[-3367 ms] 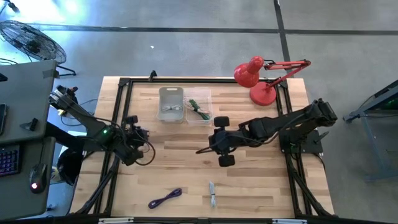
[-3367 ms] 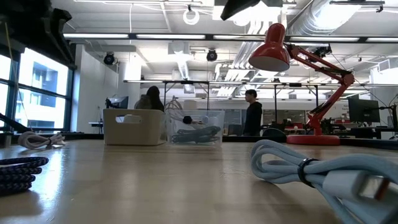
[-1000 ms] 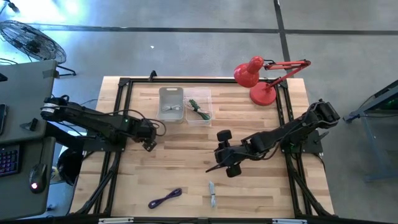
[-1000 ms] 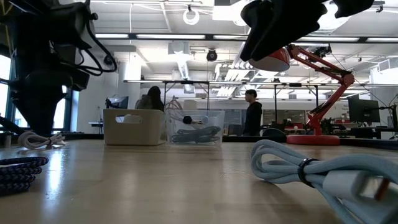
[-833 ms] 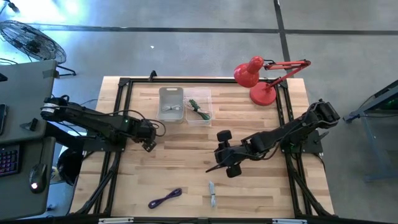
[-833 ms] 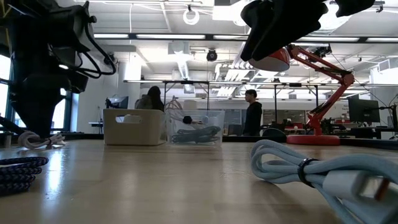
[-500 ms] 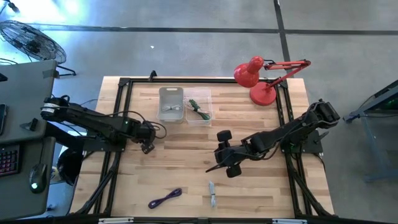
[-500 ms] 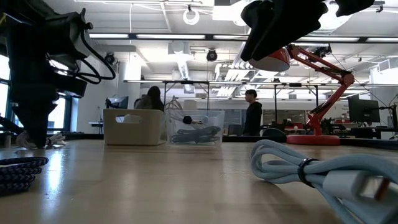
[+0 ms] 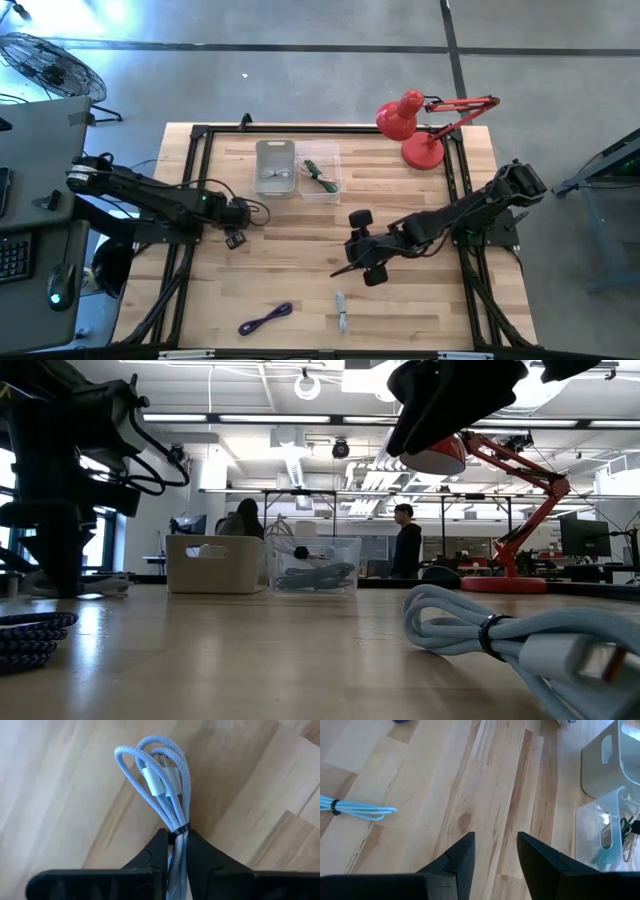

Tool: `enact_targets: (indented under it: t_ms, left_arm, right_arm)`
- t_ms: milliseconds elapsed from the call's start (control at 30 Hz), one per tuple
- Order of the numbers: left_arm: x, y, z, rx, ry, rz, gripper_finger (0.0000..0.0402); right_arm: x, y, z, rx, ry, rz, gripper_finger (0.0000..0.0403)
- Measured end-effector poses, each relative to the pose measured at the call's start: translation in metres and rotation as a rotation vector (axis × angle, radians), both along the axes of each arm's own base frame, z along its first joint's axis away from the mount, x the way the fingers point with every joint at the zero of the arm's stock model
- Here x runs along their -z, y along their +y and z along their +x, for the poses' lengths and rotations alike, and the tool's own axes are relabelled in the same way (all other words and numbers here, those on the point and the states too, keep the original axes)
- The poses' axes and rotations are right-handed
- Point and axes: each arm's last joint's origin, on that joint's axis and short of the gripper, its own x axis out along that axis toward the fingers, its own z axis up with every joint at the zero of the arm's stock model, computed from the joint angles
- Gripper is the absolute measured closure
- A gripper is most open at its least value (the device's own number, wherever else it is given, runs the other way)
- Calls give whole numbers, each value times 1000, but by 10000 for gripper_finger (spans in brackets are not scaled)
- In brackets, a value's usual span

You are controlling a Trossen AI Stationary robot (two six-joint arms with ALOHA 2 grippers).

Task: Pick & Place USB Port
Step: Put the top white charger cable into the grey bin

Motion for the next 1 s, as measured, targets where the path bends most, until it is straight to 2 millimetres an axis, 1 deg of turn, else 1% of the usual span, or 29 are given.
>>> enact_targets:
  t_ms: [67, 167, 267, 500, 667, 767, 833, 900, 1000]
  left_arm:
    - [-4, 0, 4, 19, -20, 28, 366]
    - [-18, 1, 13, 28, -79, 96, 366]
    - [-30, 1, 19, 59, -100, 114, 366]
    - [-71, -1, 36, 84, -182, 134, 366]
    - [-103, 0, 45, 129, -243, 260, 366]
    - [-122, 8, 48, 103, -248, 366, 366]
    - [-130, 16, 49, 82, -257, 400, 366]
    - [-134, 26, 50, 53, -256, 414, 366]
    - [-134, 45, 48, -5, -224, 437, 366]
  right_arm:
    - [0, 1, 0, -3, 0, 0, 265]
    - [0, 3, -1, -1, -6, -15, 265]
    - [0, 6, -2, -1, -11, -27, 265]
    - [0, 9, -4, -14, -10, -27, 265]
    - [0, 9, -4, -12, -10, -29, 265]
    - [0, 9, -4, -12, -10, -29, 265]
    - [0, 9, -4, -12, -10, -29, 265]
    - [0, 9, -4, -11, -10, -28, 265]
    - [0, 9, -4, -10, -10, -25, 265]
